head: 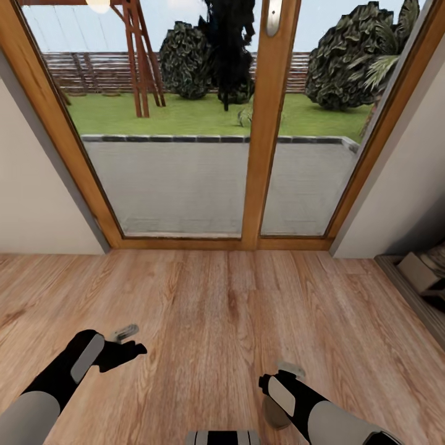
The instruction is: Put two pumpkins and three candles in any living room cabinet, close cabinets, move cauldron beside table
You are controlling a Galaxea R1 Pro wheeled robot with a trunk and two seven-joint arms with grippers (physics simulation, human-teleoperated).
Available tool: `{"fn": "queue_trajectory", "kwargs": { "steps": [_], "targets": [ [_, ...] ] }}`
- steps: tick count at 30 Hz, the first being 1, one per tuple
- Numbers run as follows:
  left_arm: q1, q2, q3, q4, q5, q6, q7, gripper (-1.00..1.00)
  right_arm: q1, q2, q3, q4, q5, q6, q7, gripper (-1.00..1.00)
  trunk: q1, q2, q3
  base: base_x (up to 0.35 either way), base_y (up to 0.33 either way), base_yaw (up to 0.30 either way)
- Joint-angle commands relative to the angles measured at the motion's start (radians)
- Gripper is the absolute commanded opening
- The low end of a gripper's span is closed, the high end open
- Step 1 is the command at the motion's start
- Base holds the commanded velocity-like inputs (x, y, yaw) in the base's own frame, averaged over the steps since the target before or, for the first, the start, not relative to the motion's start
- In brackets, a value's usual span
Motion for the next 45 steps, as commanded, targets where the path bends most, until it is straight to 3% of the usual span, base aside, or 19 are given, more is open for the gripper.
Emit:
{"fn": "queue_trajectory", "kwargs": {
  "steps": [1, 3, 14, 19, 25, 31, 45],
  "targets": [
    [0.000, 0.003, -0.005, -0.003, 0.020, 0.008, 0.008, 1.00, -0.001, -0.001, 0.007, -0.002, -0.004, 0.006, -0.007, 1.00, 0.000, -0.001, -0.005, 0.000, 0.000, 0.000],
    [0.000, 0.007, -0.005, -0.008, 0.044, 0.022, 0.007, 1.00, -0.001, -0.001, 0.008, -0.002, -0.004, 0.005, -0.006, 1.00, 0.001, -0.001, -0.013, 0.000, 0.000, 0.000],
    [0.003, 0.014, -0.005, -0.030, 0.086, 0.035, 0.006, 1.00, -0.001, -0.001, 0.006, -0.002, -0.004, 0.004, -0.007, 1.00, 0.002, -0.001, -0.016, 0.000, 0.000, 0.000],
    [0.040, 0.018, -0.004, -0.096, 0.173, 0.037, 0.007, 1.00, -0.001, -0.001, 0.006, -0.002, -0.004, 0.004, -0.006, 1.00, 0.004, -0.003, -0.036, 0.000, 0.000, 0.000],
    [0.087, 0.043, -0.005, -0.211, 0.235, 0.093, 0.007, 1.00, -0.001, -0.001, 0.006, -0.002, -0.004, 0.004, -0.006, 1.00, 0.004, -0.003, -0.040, 0.000, 0.000, 0.000],
    [0.093, 0.046, -0.005, -0.223, 0.248, 0.108, 0.007, 1.00, -0.001, -0.001, 0.006, -0.002, -0.004, 0.004, -0.006, 1.00, 0.007, -0.004, -0.059, 0.000, 0.000, 0.000],
    [0.093, 0.046, -0.005, -0.223, 0.252, 0.109, 0.007, 1.00, -0.001, -0.002, 0.006, -0.002, -0.004, 0.001, -0.006, 1.00, 0.007, -0.004, -0.059, 0.000, 0.000, 0.000]
  ]
}}
